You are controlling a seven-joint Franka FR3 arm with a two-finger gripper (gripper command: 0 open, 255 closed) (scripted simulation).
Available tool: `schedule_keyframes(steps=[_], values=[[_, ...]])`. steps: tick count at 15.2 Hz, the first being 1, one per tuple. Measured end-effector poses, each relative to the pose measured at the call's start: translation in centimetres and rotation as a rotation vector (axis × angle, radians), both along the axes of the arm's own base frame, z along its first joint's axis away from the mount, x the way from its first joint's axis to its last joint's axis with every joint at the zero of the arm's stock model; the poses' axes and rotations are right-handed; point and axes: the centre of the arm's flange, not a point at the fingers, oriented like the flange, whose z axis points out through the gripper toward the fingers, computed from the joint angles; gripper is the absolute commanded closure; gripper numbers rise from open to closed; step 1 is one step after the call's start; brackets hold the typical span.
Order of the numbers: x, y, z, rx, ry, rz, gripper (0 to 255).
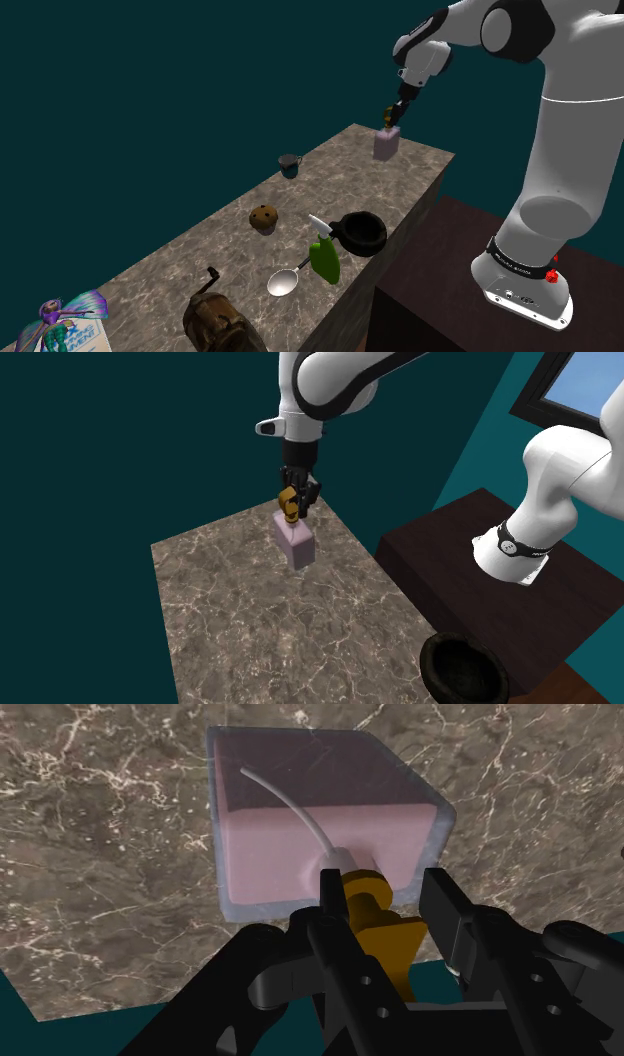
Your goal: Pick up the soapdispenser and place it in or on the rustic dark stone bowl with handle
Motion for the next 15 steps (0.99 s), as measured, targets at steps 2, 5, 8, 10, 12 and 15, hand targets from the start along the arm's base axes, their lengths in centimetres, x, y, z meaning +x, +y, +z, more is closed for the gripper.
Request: schedule_keyframes(steps=[2,5,8,10,12,15], values=[[0.0,0.1,0.9,0.0,0.0,0.0,255],[0.1,0.2,2.6,0.0,0.0,0.0,255],[0.0,0.1,4.1,0.0,0.0,0.0,255],[0.1,0.1,5.2,0.0,0.0,0.0,255],[-0.1,0.0,6.1,0.0,0.0,0.0,255],[0.0,0.1,7.7,0.0,0.0,0.0,255]])
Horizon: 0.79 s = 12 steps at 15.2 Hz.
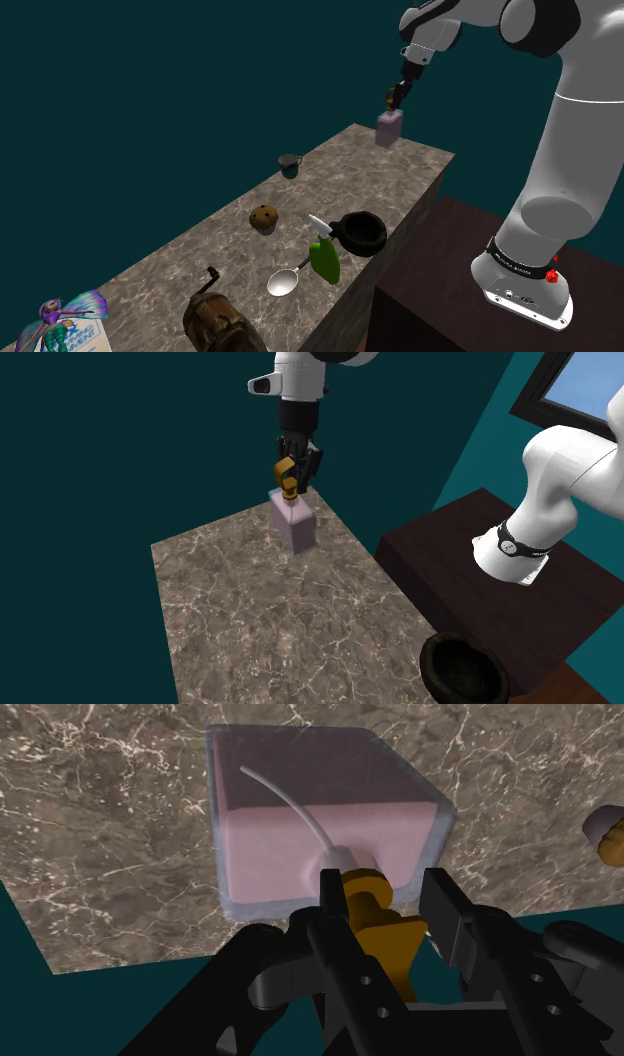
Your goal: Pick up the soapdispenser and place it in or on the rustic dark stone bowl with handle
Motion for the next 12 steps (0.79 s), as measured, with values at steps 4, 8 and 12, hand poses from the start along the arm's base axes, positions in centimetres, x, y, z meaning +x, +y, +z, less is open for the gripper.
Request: schedule_keyframes(steps=[4,8,12], values=[[0.0,0.0,2.2,0.0,0.0,0.0,255],[-0.9,2.5,3.4,0.001,0.0,0.0,255],[-2.4,7.4,3.9,0.001,0.0,0.001,255]])
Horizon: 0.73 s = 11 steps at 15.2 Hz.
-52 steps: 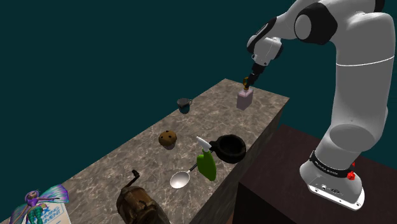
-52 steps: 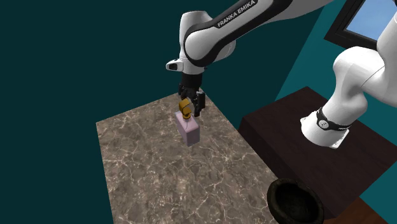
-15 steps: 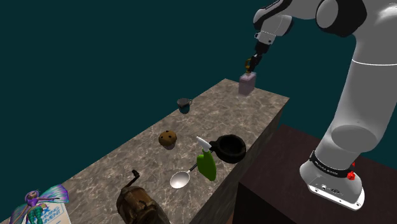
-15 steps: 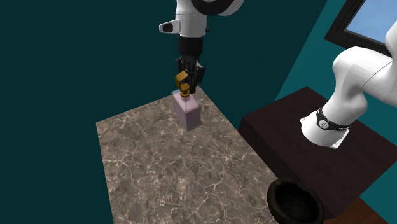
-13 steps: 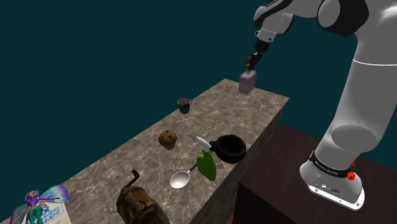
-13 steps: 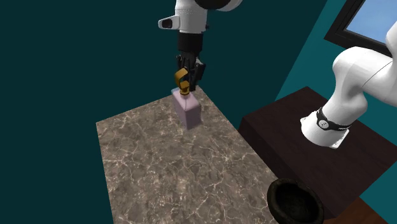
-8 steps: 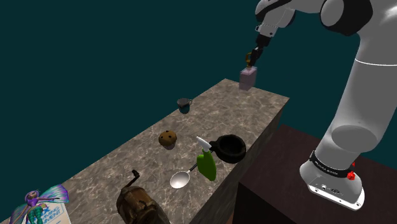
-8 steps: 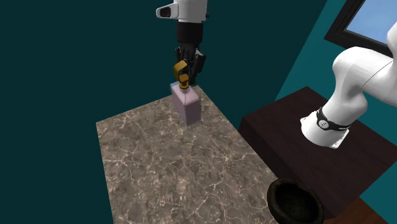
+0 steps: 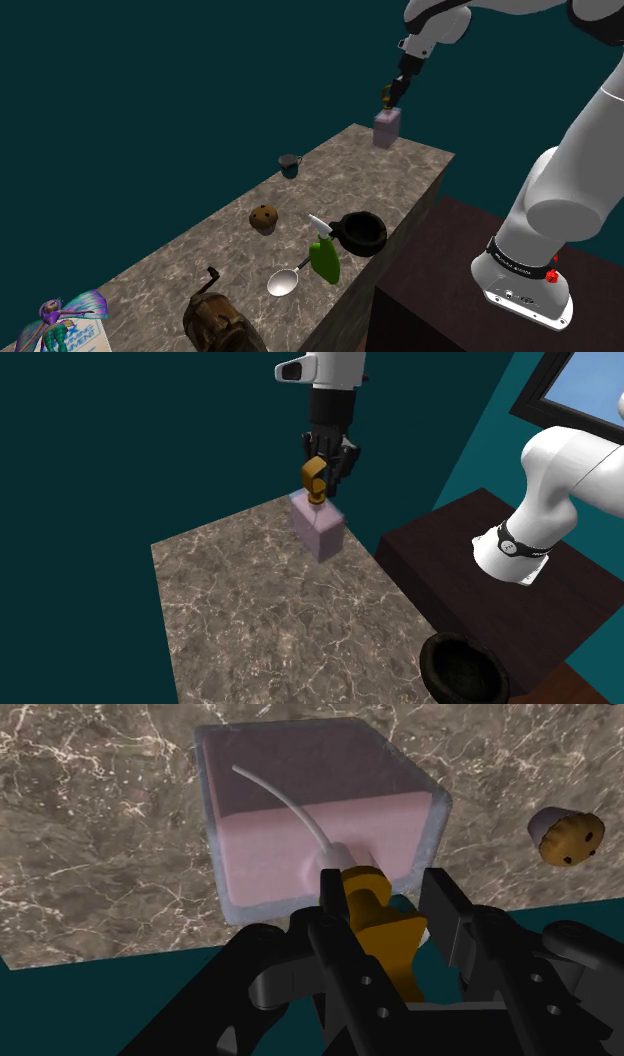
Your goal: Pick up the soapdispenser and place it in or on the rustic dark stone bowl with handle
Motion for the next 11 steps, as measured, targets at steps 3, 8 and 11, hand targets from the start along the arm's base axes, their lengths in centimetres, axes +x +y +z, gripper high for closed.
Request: schedule_keyframes(steps=[3,8,11], values=[[-1.7,3.6,0.7,0.0,0.0,0.0,255],[-3.7,9.8,1.3,0.0,0.0,0.001,255],[-5.1,13.7,1.5,0.0,0.0,0.001,255]])
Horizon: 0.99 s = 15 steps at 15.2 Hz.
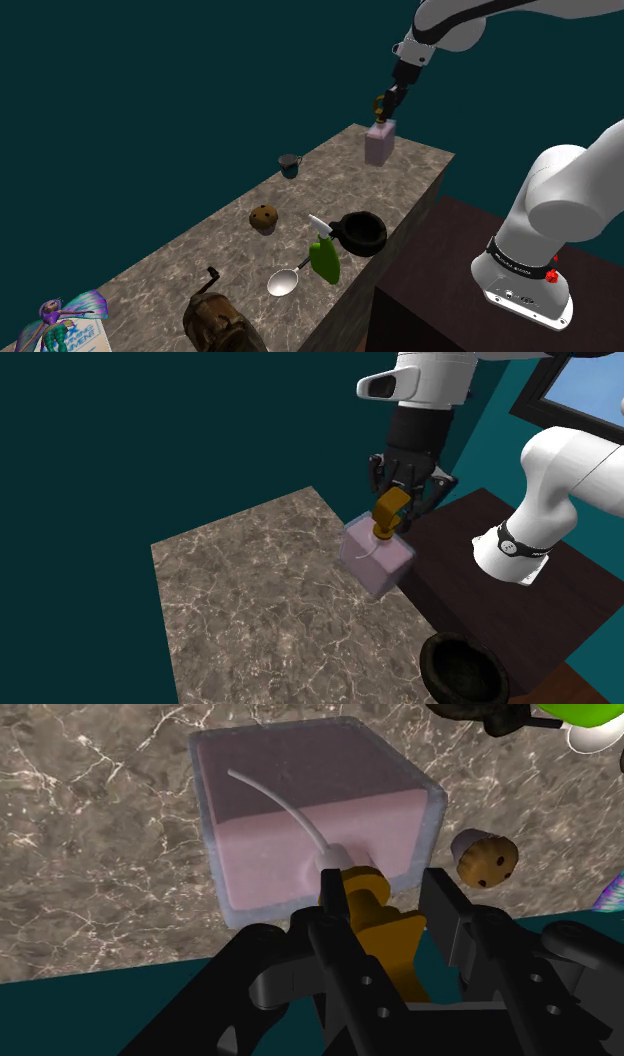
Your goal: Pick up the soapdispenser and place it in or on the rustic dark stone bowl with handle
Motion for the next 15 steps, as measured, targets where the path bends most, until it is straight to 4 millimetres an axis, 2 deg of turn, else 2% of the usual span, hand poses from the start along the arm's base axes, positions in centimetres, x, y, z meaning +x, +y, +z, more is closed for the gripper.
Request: schedule_keyframes(steps=[11,15], values=[[-5.0,13.5,2.1,-0.001,0.0,0.0,255],[-6.2,18.1,2.9,-0.001,0.0,0.0,255]])
